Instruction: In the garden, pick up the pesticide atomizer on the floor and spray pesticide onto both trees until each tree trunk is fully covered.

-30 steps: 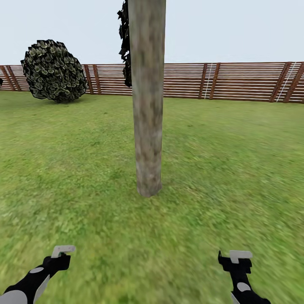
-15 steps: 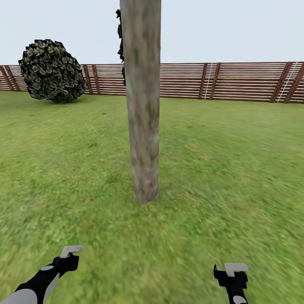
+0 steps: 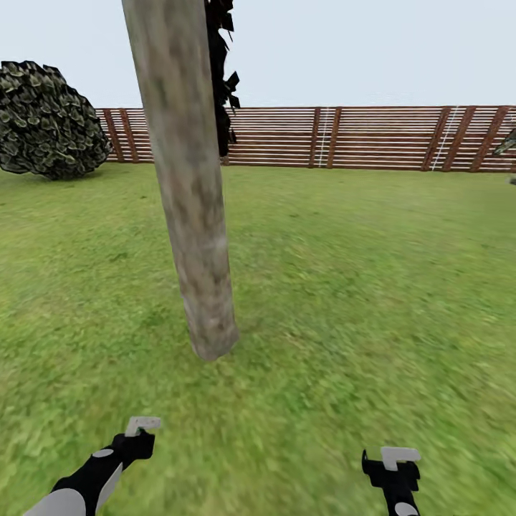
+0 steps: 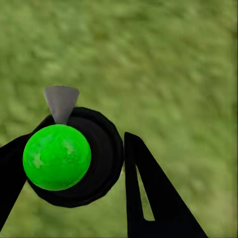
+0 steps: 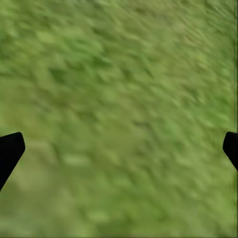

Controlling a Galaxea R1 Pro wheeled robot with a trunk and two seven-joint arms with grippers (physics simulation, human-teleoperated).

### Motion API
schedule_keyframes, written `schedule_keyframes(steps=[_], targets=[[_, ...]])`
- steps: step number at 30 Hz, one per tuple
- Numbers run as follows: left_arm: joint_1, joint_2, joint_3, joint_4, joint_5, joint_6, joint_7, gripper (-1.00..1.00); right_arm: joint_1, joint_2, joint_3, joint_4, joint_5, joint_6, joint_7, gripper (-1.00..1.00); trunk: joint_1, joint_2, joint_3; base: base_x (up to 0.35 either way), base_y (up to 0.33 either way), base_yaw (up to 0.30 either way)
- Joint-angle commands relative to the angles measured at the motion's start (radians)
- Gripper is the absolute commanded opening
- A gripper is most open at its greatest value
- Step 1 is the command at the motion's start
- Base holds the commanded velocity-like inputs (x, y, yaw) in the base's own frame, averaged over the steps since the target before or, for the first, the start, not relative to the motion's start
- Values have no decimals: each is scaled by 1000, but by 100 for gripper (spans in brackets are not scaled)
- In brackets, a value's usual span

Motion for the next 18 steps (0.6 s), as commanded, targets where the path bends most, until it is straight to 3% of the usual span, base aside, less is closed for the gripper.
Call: schedule_keyframes(steps=[1,9,10,18], targets=[[0,0,0,-1,1,0,0,-100,0,0,0,0,0,0,0,100,0,0,0,177,-285,-289],[-10,-10,4,-3,1,3,-1,-100,0,0,0,0,0,-1,0,100,0,0,0,174,-288,-289],[0,-5,-4,-357,3,383,-80,-100,41,-6,1,50,8,-194,294,100,0,0,0,0,0,0],[-2,-6,-2,-363,2,382,-80,-100,41,-6,1,51,8,-195,294,100,0,0,0,-83,25,0]])
